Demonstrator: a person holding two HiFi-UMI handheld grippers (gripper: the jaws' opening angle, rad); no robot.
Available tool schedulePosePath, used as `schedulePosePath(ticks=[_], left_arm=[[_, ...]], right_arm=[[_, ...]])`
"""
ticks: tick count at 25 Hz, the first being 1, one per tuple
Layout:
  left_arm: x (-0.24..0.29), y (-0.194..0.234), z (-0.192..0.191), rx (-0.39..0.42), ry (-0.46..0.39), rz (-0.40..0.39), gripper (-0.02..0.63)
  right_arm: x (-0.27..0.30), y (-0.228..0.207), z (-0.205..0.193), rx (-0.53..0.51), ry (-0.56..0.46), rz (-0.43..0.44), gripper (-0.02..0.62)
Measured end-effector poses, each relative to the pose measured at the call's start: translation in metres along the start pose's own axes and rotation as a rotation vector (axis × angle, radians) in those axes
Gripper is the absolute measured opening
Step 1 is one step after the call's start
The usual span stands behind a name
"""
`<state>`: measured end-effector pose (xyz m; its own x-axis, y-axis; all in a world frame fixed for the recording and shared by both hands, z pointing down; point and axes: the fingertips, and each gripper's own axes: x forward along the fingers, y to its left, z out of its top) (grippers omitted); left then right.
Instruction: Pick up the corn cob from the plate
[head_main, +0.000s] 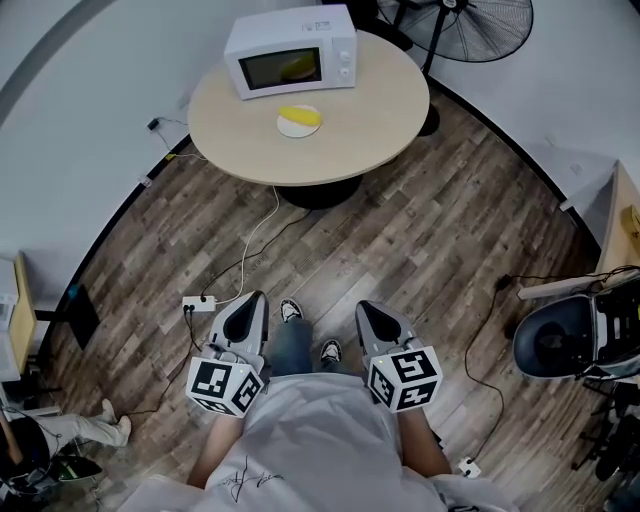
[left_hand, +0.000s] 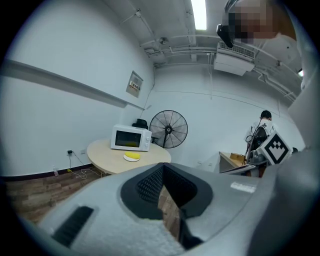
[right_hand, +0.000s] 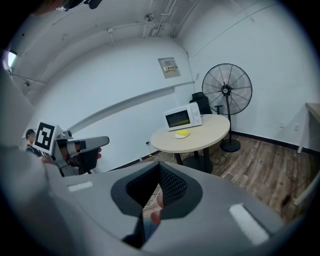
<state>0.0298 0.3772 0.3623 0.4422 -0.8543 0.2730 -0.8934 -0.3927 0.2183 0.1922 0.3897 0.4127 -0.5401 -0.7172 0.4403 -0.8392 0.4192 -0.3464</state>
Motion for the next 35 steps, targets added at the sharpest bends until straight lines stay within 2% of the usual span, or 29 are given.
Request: schedulePosePath(ticks=[8,17,24,35], left_arm=[[0.029,0.021,0.002,-0.026,-0.002,-0.001,-0.011],[0.081,0.062,0.035,-0.046,-0.066,-0.014,-0.011],[0.116,0.105,0.054,-0.054,-0.051,-0.011,-0.011],[0.174,0.160,0.093,-0.050,-0.031,-0.051,-0.009]], right_arm=[[0.026,-0.014,0.014,0.009,-0.003,-0.022,0.012],[0.085,-0.014,0.056,-0.030,0.000,-0.012,0.012],[0.133,-0.019,0.091,-0.036,-0.005,-0.021,0.012],[0.211,-0.022,0.140,-0.036,0.002,-0.038,0.012]])
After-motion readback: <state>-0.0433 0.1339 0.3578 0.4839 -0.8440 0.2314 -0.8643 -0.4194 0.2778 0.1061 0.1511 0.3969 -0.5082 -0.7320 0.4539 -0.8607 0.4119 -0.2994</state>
